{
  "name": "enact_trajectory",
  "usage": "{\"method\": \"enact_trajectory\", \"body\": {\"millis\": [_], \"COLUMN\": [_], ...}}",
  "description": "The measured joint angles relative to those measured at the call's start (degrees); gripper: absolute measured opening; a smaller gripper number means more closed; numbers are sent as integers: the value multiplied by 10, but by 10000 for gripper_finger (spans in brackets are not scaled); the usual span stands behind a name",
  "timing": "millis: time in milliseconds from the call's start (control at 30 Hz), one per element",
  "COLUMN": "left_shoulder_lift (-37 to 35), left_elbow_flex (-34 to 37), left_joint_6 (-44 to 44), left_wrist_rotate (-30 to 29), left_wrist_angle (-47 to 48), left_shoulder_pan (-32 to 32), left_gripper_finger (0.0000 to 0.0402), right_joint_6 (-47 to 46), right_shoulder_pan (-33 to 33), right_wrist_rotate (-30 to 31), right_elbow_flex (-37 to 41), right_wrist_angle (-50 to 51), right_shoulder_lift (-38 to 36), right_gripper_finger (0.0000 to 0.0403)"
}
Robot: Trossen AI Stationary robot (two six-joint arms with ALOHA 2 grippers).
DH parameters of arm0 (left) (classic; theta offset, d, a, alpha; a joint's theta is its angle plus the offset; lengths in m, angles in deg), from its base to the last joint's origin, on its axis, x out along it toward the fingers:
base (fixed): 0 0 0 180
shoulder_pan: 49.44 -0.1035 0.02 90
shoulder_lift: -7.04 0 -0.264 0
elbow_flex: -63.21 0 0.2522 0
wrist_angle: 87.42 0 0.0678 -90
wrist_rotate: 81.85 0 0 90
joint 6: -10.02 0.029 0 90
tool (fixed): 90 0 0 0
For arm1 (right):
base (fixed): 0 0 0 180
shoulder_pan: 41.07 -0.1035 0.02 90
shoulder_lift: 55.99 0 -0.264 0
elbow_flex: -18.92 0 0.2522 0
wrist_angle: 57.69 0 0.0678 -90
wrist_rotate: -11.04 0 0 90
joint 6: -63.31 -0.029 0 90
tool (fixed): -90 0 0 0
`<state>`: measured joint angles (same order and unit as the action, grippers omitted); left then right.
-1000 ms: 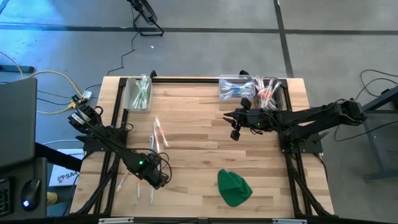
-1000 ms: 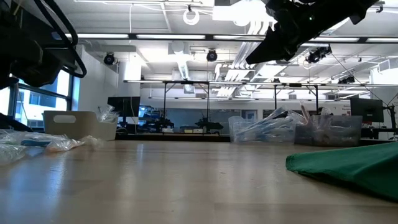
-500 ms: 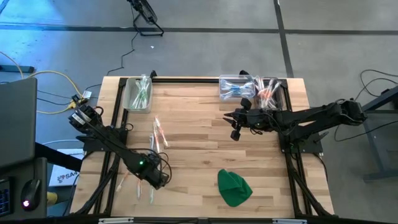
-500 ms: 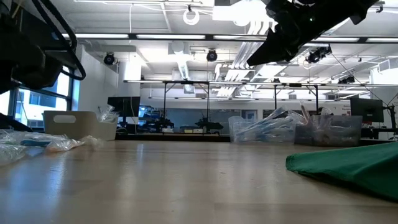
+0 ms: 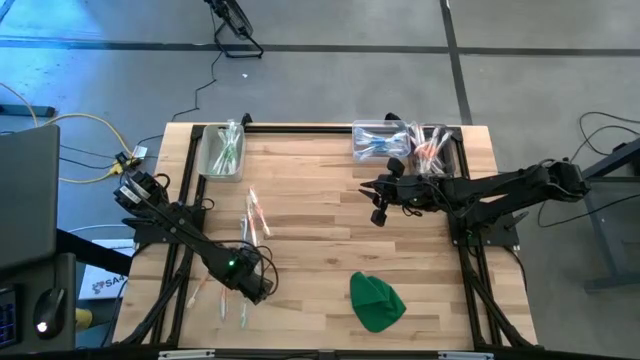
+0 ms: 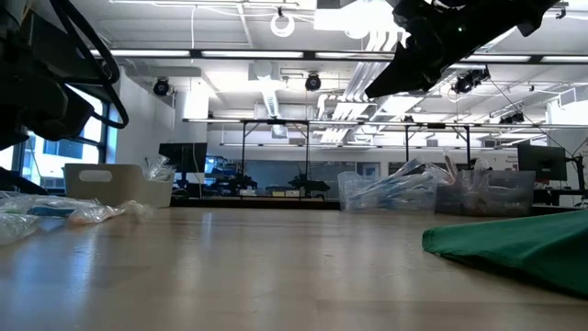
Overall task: Pick & Place Toothbrushes
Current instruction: Put the green toothbrush into the gray bin
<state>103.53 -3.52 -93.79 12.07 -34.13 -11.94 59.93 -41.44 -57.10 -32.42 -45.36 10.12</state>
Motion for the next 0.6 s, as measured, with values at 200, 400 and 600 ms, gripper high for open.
{"method": "enact_trajectory", "body": {"millis": [200,400,600], "left_shoulder_lift": [1,1,1], "left_elbow_flex": [0,1,1], "left_joint_6": [0,0,0], "left_wrist_rotate": [0,0,0], "left_wrist_angle": [-1,-2,0], "left_shoulder_pan": [0,0,0], "left_gripper_finger": [159,145,96], "right_joint_6": [0,0,0], "right_shoulder_pan": [0,0,0], "right_wrist_rotate": [0,0,0], "right_elbow_flex": [0,0,0], "right_wrist_angle": [0,0,0], "right_shoulder_lift": [0,0,0], "right_gripper_finger": [66,66,66]}}
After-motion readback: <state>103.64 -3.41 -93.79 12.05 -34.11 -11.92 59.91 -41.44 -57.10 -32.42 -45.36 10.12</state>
